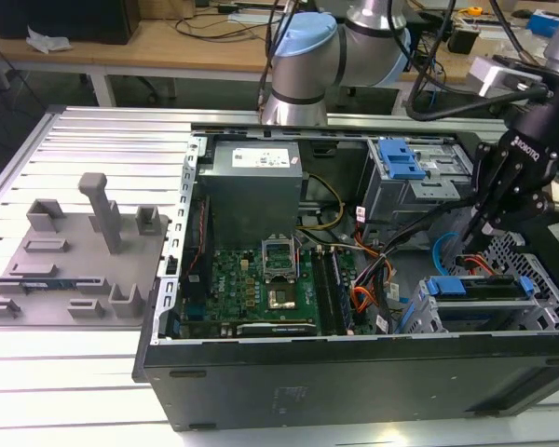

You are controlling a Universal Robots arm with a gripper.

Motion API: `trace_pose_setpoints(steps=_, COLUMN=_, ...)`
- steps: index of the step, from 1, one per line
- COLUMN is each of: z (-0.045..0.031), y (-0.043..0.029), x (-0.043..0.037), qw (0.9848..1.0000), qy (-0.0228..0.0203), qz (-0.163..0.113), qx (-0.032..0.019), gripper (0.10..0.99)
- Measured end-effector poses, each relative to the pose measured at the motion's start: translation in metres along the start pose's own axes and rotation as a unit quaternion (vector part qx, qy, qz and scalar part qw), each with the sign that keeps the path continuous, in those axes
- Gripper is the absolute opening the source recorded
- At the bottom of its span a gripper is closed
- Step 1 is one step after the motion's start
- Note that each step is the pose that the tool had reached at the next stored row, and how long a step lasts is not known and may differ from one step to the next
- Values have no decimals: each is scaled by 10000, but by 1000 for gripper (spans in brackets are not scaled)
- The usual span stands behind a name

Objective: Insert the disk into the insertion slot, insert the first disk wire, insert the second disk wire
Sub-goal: 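Insert the second disk wire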

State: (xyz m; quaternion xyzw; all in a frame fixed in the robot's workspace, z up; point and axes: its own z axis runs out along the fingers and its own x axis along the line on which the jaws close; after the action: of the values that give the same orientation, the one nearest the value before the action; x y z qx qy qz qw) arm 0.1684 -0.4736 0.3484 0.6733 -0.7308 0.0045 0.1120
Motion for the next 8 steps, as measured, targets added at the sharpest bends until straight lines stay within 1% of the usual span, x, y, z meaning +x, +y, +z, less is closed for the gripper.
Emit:
trace_pose_setpoints(steps=3, z=13, y=-18, x=79, qw=10000, qy=-95, qz=-16, qx=-4, gripper=161)
trace_pose_setpoints(steps=6, z=25, y=-24, x=147, qw=9998, qy=-214, qz=-33, qx=15, gripper=161)
trace_pose_setpoints(steps=8, z=32, y=-29, x=190, qw=9995, qy=-300, qz=-44, qx=41, gripper=161)
